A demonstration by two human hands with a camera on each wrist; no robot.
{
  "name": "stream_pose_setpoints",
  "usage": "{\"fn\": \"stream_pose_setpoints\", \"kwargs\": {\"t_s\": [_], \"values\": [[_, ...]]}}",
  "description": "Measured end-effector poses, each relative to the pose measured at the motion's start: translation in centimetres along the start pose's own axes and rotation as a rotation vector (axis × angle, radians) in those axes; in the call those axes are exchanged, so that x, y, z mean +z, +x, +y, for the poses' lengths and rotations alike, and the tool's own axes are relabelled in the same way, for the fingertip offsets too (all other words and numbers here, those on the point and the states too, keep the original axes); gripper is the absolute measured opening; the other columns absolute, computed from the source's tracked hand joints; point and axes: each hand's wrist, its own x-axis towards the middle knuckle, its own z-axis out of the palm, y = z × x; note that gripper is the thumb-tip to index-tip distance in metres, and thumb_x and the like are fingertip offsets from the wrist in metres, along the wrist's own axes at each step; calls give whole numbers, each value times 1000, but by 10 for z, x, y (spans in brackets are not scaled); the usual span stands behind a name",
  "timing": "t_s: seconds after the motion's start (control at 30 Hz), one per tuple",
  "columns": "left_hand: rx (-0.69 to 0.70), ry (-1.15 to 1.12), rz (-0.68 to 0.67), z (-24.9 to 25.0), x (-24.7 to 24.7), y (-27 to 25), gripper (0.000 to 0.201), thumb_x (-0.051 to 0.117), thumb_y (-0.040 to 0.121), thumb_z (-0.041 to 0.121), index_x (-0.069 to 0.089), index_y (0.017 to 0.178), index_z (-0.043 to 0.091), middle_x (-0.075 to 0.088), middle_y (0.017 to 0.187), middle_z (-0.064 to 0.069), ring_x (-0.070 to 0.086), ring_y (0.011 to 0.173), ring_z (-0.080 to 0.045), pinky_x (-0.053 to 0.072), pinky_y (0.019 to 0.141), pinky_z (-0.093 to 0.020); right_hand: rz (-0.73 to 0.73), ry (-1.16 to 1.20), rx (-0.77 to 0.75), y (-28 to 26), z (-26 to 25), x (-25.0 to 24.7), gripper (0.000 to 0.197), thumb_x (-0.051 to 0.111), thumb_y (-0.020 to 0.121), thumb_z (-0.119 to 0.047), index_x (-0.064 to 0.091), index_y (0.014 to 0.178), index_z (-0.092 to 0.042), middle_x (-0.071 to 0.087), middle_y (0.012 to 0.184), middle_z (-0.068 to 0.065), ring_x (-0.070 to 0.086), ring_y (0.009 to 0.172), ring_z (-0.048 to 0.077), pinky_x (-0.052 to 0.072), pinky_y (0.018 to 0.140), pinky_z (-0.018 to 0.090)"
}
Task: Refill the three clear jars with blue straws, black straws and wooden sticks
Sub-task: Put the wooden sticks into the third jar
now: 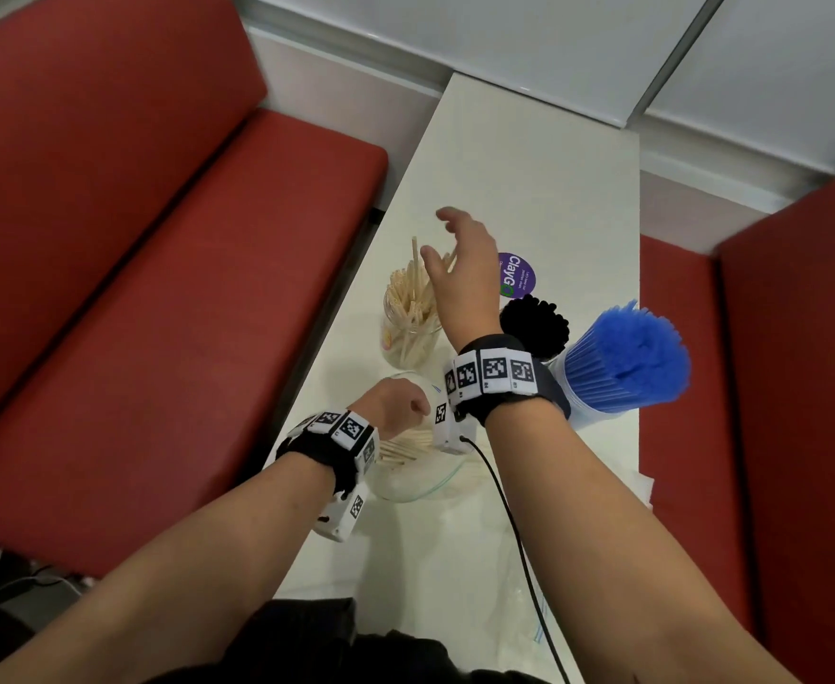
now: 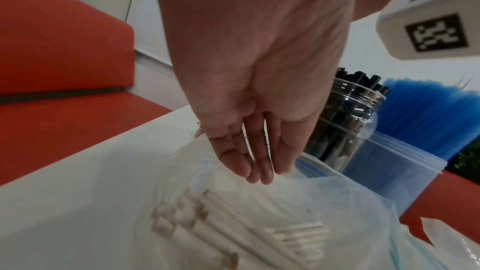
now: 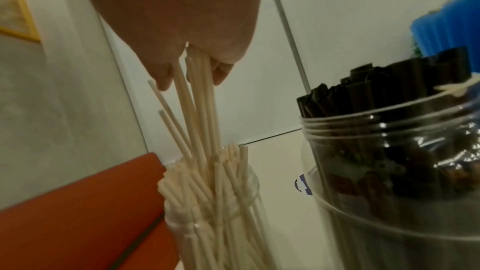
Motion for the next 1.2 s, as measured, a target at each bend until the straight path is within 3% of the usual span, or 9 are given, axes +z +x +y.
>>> {"fn": "stream_pose_setpoints", "kwargs": {"t_s": [0.13, 0.27, 0.33, 0.47, 0.6, 0.73, 0.83, 1.0, 1.2], "values": [[-14, 52, -15, 0, 2, 0, 21, 55, 99, 17, 71, 108, 8, 70, 118, -5, 61, 112, -21, 33, 78, -15, -308, -328, -86, -5, 10, 23, 48, 40, 109, -23, 37, 154, -7, 23, 165, 14, 10, 155, 36, 11, 125, 46], [-28, 118, -186, 1, 8, -1, 36, 59, 97, 20, 62, 132, 14, 62, 136, -4, 57, 123, -23, 43, 97, -23, -577, -611, 27, -18, 32, 38, 76, 30, 107, -53, 2, 162, -9, -5, 170, 8, -13, 156, 32, -5, 125, 51], [-34, 173, -283, 1, 12, 0, 47, 60, 96, 19, 53, 142, 15, 55, 143, -4, 53, 129, -24, 43, 105, -30, -572, -610, 53, -17, 34, 38, 86, 33, 103, -59, -5, 161, -9, -11, 170, 10, -15, 155, 32, -7, 125, 53], [-14, 303, -342, 2, 18, 2, 44, 56, 95, 13, 51, 139, 10, 54, 140, -11, 53, 126, -30, 42, 96, -31, -292, -552, -181, -13, 18, 37, 81, 44, 102, -49, 0, 162, -19, -6, 170, 8, -9, 156, 35, -2, 125, 54], [-4, 352, -333, 4, 21, 2, 42, 53, 96, 10, 53, 138, 11, 56, 135, -14, 55, 121, -31, 42, 89, -31, -299, -637, -384, -10, 9, 43, 62, 37, 107, -32, 12, 163, -21, 4, 171, 2, -2, 157, 31, 4, 124, 58], [-4, 420, -341, 4, 25, 1, 21, 58, 90, 12, 65, 109, 19, 63, 104, -11, 60, 95, -30, 45, 77, -31, -491, -742, -124, -11, 26, 43, 54, 23, 111, -27, 12, 162, -12, 4, 171, 2, -3, 157, 27, -2, 125, 56], [-44, 458, -353, 7, 23, -3, 6, 65, 86, 19, 62, 91, 20, 50, 82, -2, 53, 76, -24, 44, 68, -30, -539, -694, 14, -18, 36, 40, 56, 21, 111, -30, 7, 162, -9, 3, 171, 6, -4, 157, 28, -2, 125, 54], [-58, 501, -333, 6, 30, -5, 14, 59, 86, 8, 64, 98, 8, 60, 107, -12, 64, 86, -31, 52, 73, -31, -404, -614, -82, -22, 31, 38, 68, 30, 109, -41, -2, 162, -15, -6, 170, 4, -12, 156, 32, -8, 124, 52], [-73, 529, -301, 2, 34, -6, 22, 63, 88, 15, 67, 110, 11, 61, 116, -12, 63, 94, -28, 50, 76, -30, -599, -677, -85, -30, 41, 39, 71, 25, 108, -50, -3, 162, -13, -8, 170, 4, -13, 156, 30, -8, 125, 52]]}}
